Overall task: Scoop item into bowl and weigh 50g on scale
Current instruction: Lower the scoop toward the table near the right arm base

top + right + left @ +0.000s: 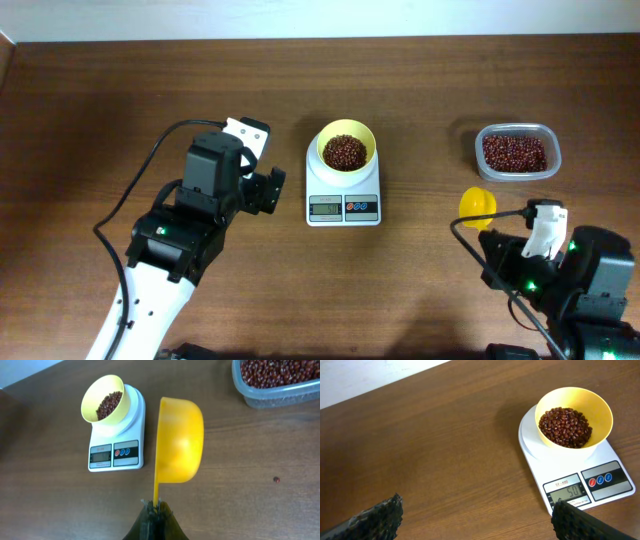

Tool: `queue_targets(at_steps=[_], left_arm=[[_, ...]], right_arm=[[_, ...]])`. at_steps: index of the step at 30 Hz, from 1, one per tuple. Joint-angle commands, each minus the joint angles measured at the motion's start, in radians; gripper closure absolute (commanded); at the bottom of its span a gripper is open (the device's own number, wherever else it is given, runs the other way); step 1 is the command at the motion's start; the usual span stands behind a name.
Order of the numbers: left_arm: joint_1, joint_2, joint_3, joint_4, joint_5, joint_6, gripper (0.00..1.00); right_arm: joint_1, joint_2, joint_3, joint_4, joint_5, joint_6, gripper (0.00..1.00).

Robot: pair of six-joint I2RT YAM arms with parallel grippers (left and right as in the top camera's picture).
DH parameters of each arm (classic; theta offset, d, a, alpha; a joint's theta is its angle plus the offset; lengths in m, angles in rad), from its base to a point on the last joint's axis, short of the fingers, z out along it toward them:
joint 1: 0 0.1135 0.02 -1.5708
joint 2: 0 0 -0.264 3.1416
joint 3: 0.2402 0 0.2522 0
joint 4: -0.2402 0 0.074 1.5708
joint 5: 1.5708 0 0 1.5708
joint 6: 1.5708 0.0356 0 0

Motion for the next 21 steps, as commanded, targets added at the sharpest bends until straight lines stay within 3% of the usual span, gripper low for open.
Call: queue_targets(at_steps=[1, 6, 12, 16, 21], left_arm=[[0.003, -0.003, 0.010, 0.002, -0.006, 0.005, 0.01], [0.003, -0.003, 0.010, 0.002, -0.006, 0.005, 0.01], [0.003, -0.003, 0.010, 0.002, -0.006, 0.005, 0.01], [0.003, -0.003, 0.010, 0.002, -0.006, 0.005, 0.01], [0.003, -0.003, 0.010, 0.002, -0.006, 0.005, 0.01]], right_arm=[[0.026, -0.150, -0.132, 0.129, 0.009, -0.009, 0.96], [0.026, -0.361, -0.231, 0.212, -0.056, -0.002, 0.96], [0.026, -0.381, -0.231, 0.187, -0.084, -0.003, 0.96], [0.071, -0.407, -0.239, 0.167, 0.018, -0.014, 0.96], [0.124, -0.608, -0.403, 0.168, 0.055, -0.009, 0.96]])
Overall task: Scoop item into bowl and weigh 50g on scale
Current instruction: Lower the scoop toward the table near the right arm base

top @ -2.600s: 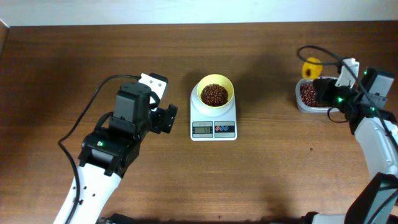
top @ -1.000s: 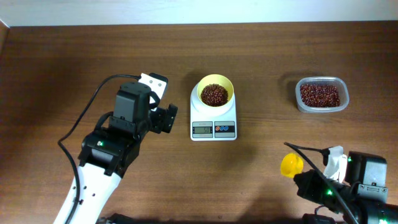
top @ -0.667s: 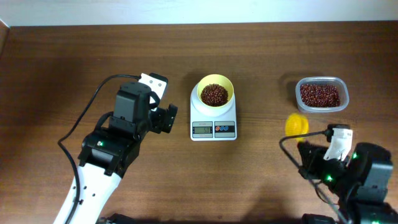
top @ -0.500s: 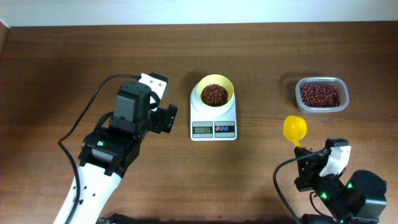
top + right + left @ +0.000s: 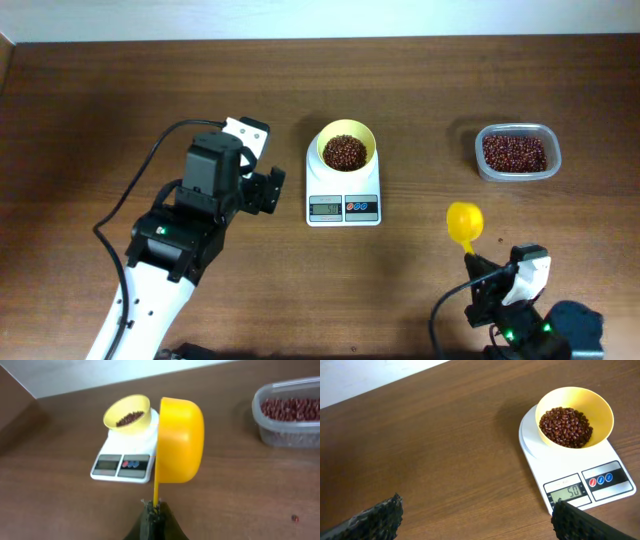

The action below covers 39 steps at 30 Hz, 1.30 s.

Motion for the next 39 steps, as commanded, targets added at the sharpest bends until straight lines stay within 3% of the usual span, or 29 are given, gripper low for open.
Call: queue_targets(at_steps=[1, 11, 19, 29, 36, 39], left_arm=[[0.003, -0.004, 0.010, 0.002, -0.006, 0.005, 0.01], [0.003, -0.004, 0.010, 0.001, -0.006, 0.005, 0.01], [0.003, -0.004, 0.010, 0.001, -0.006, 0.005, 0.01], [0.003, -0.004, 0.010, 0.001, -0.006, 0.005, 0.01], [0.003, -0.004, 0.010, 0.001, -0.006, 0.005, 0.01], [0.003, -0.004, 0.010, 0.001, -0.006, 0.005, 0.01]], right_arm=[[0.009, -0.057, -0.064, 0.007, 0.020, -0.007, 0.96], [0.008, -0.057, -0.270, 0.077, 0.080, -0.007, 0.96], [0.008, -0.057, -0.286, 0.167, 0.207, -0.008, 0.96], [0.009, -0.057, -0.332, 0.420, 0.205, -0.037, 0.96], [0.009, -0.058, -0.444, 0.792, 0.170, -0.037, 0.96], [0.009, -0.058, -0.444, 0.748, 0.173, -0.037, 0.96]])
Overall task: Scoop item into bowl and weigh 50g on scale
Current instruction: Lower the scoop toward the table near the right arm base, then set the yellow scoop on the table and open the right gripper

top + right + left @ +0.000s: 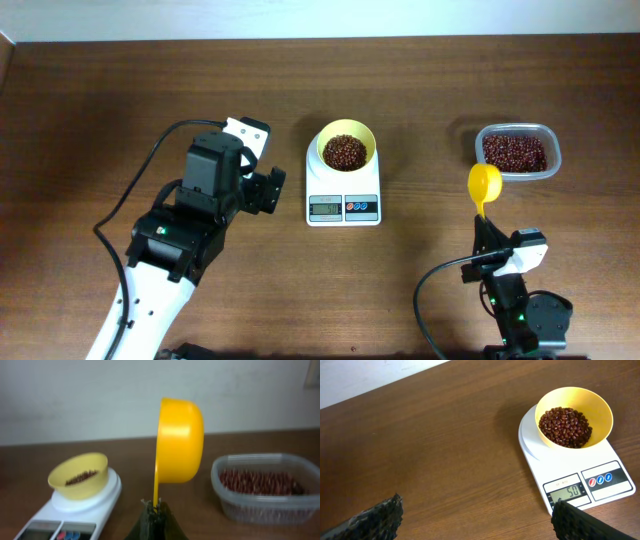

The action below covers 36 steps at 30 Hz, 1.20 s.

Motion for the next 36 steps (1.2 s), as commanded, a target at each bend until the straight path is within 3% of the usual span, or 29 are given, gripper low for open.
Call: queue_targets(at_steps=[1, 6, 8, 12, 15, 19, 23, 25, 26, 27, 29, 30, 36], left_arm=[[0.003, -0.004, 0.010, 0.002, -0.006, 0.005, 0.01], [0.003, -0.004, 0.010, 0.002, -0.006, 0.005, 0.01], [0.003, -0.004, 0.010, 0.002, -0.006, 0.005, 0.01], [0.003, -0.004, 0.010, 0.002, -0.006, 0.005, 0.01], [0.003, -0.004, 0.010, 0.002, -0.006, 0.005, 0.01], [0.003, -0.004, 0.010, 0.002, -0.006, 0.005, 0.01], [0.003, -0.004, 0.010, 0.002, -0.006, 0.005, 0.01], [0.003, -0.004, 0.010, 0.002, -0.006, 0.005, 0.01], [0.003, -0.004, 0.010, 0.002, -0.006, 0.005, 0.01], [0.003, -0.004, 0.010, 0.002, -0.006, 0.005, 0.01], [0.003, -0.004, 0.010, 0.002, -0.006, 0.005, 0.01], [0.003, -0.004, 0.010, 0.002, -0.006, 0.005, 0.01], [0.003, -0.004, 0.010, 0.002, -0.006, 0.005, 0.01]], right_arm=[[0.009, -0.010, -0.011, -0.003, 0.005, -0.007, 0.96], [0.009, -0.010, -0.011, -0.003, 0.005, -0.005, 0.96], [0.009, -0.006, -0.011, -0.005, 0.029, 0.065, 0.96], [0.009, 0.133, -0.010, -0.009, 0.058, 0.154, 0.96], [0.009, 0.368, -0.010, -0.009, 0.054, 0.432, 0.96], [0.009, 0.446, -0.010, -0.008, 0.051, 0.756, 0.96], [0.009, 0.485, -0.010, -0.008, 0.059, 0.952, 0.96], [0.009, 0.513, -0.010, -0.007, 0.058, 0.968, 0.96], [0.009, 0.513, -0.010, -0.006, 0.058, 0.968, 0.78], [0.009, 0.513, -0.010, -0.003, 0.058, 0.968, 0.69], [0.009, 0.513, -0.011, 0.007, 0.058, 0.967, 0.34], [0.009, 0.513, -0.011, 0.011, 0.058, 0.967, 0.01], [0.009, 0.455, -0.011, 0.132, 0.060, 0.967, 0.01]])
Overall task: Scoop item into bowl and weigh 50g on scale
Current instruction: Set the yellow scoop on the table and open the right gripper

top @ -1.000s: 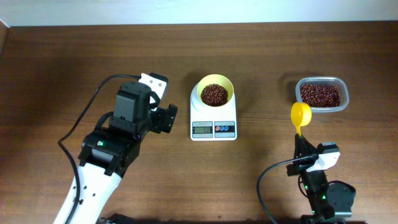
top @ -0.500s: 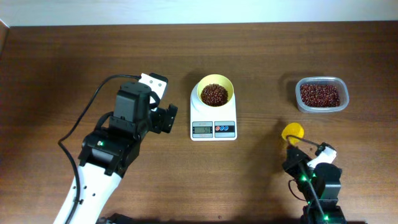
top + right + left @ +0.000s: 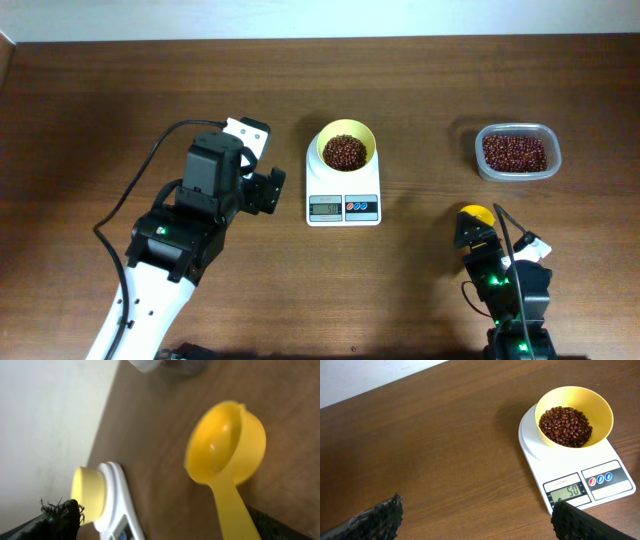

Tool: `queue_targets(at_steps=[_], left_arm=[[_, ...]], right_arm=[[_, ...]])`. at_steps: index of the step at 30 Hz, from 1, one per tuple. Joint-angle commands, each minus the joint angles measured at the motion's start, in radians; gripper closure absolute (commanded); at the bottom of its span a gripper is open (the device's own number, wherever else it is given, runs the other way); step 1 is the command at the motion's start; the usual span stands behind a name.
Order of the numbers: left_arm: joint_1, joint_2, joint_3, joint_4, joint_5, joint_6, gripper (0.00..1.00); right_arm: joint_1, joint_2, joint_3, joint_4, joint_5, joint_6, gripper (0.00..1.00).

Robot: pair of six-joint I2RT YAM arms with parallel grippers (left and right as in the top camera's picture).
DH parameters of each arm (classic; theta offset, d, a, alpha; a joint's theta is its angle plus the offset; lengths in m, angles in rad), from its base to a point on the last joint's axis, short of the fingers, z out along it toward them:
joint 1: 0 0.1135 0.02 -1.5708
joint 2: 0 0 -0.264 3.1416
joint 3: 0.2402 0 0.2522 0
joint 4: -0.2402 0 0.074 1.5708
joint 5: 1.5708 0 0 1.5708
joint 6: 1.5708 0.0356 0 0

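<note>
A yellow bowl [image 3: 346,150] of red beans sits on the white scale [image 3: 343,200]; in the left wrist view the bowl [image 3: 575,416] and the scale [image 3: 572,467] show, with 50 on the display. The empty yellow scoop [image 3: 476,215] lies on the table in front of the bean container [image 3: 517,152], cup up [image 3: 225,450]. My right gripper [image 3: 480,243] [image 3: 167,520] is open, its fingers spread wide either side of the scoop's handle. My left gripper [image 3: 268,190] [image 3: 477,510] hangs open and empty left of the scale.
The clear plastic container of red beans stands at the back right; only its blurred edge [image 3: 170,364] shows in the right wrist view. The left arm's black cable loops over the table's left side. A light wall borders the far edge.
My right gripper was shut on the scoop's handle, holding it upright near the container. Now it is open and the scoop lies on the table nearer the front. The left arm has not moved.
The bowl of beans stood on the scale at every moment, reading 50 whenever the display was legible. My right gripper held the empty scoop by the handle at right, then nearer the front, then up by the container. Now the scoop rests on the table, let go.
</note>
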Motion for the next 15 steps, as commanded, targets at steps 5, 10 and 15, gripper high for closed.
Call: queue_targets(at_steps=[5, 10, 15], left_arm=[[0.003, -0.004, 0.010, 0.005, -0.006, 0.005, 0.01], [0.003, -0.004, 0.010, 0.005, -0.006, 0.005, 0.01], [0.003, -0.004, 0.010, 0.005, -0.006, 0.005, 0.01]], right_arm=[[0.007, -0.201, -0.005, -0.010, -0.037, 0.001, 0.01], [0.007, -0.388, -0.005, -0.119, -0.052, -0.142, 0.01], [0.008, -0.503, -0.005, -0.116, -0.051, -0.562, 0.01]])
